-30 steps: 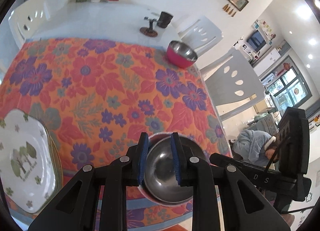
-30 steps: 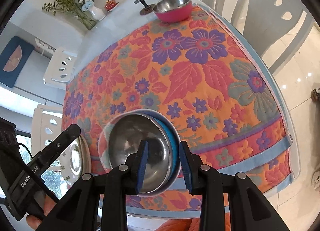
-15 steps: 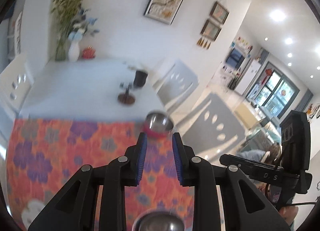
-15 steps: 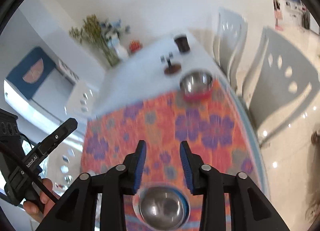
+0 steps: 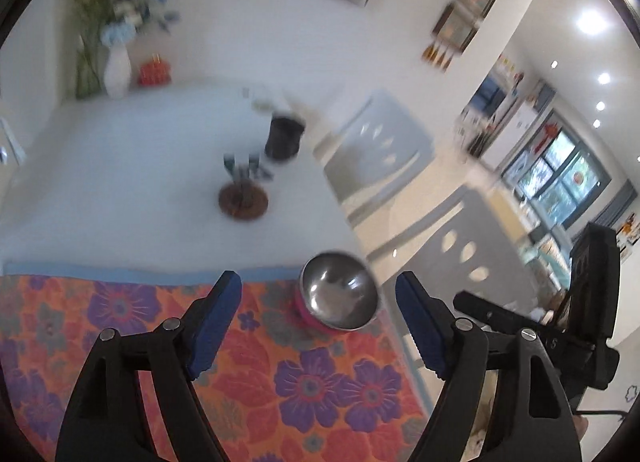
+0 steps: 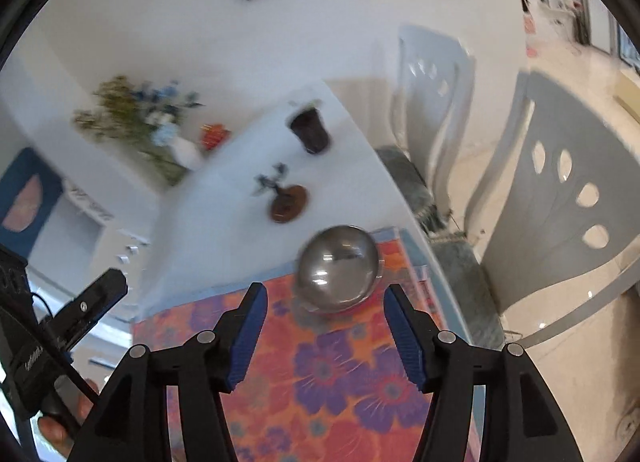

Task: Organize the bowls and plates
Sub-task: 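Grasp the rim of the pink-bottomed steel bowl with both grippers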

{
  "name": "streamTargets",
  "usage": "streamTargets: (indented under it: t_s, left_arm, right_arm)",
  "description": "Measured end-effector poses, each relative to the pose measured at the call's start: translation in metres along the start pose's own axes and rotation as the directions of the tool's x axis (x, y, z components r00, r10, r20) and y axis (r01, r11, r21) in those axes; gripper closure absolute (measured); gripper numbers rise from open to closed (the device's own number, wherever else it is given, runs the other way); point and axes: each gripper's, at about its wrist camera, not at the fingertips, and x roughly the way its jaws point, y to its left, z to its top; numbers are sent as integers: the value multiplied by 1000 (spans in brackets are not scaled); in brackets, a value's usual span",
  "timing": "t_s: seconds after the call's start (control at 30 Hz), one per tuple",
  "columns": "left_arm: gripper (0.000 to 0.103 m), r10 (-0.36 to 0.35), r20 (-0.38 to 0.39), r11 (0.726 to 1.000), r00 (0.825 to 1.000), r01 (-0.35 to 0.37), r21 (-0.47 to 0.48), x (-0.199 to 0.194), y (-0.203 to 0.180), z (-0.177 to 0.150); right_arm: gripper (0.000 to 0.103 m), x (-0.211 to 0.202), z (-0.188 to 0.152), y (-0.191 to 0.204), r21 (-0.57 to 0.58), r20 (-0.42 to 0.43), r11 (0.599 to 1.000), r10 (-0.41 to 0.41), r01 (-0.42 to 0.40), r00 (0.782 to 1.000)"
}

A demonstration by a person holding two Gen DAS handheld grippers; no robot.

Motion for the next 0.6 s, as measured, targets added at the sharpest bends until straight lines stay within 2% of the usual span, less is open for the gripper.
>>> streamTargets:
  t_s: [0.1, 0.17, 0.23, 0.3, 0.37, 0.43, 0.6]
  left_arm:
    - [36, -4, -97, 1000, 995, 2, -12, 56, 10, -3]
    - [39, -17, -152, 1000, 988, 15, -17, 90, 15, -7]
    - [50, -30, -203, 999, 979, 27, -22, 119, 17, -13]
    - [55, -34, -243, 999, 969, 32, -14, 143, 18, -17]
    - [62, -32, -272, 999, 962, 32, -4, 162, 21, -20]
    - [79, -36, -284, 999, 958, 41, 11, 174, 20, -24]
    - [87, -26, -305, 999, 952, 38, 34, 192, 19, -33]
  right_arm:
    - [45, 52, 10, -25, 62, -74, 998, -1, 6, 997]
    - [45, 80, 14, -37, 79, -108, 997, -4, 13, 994]
    - [45, 109, 16, -49, 92, -140, 996, -4, 17, 990]
    - [45, 128, 17, -55, 100, -165, 995, 7, 10, 986]
    - [45, 148, 17, -58, 91, -192, 996, 15, 2, 981]
    - [45, 162, 18, -57, 55, -207, 998, 16, -4, 978]
    - [55, 186, 17, -55, 17, -227, 1000, 6, -2, 974]
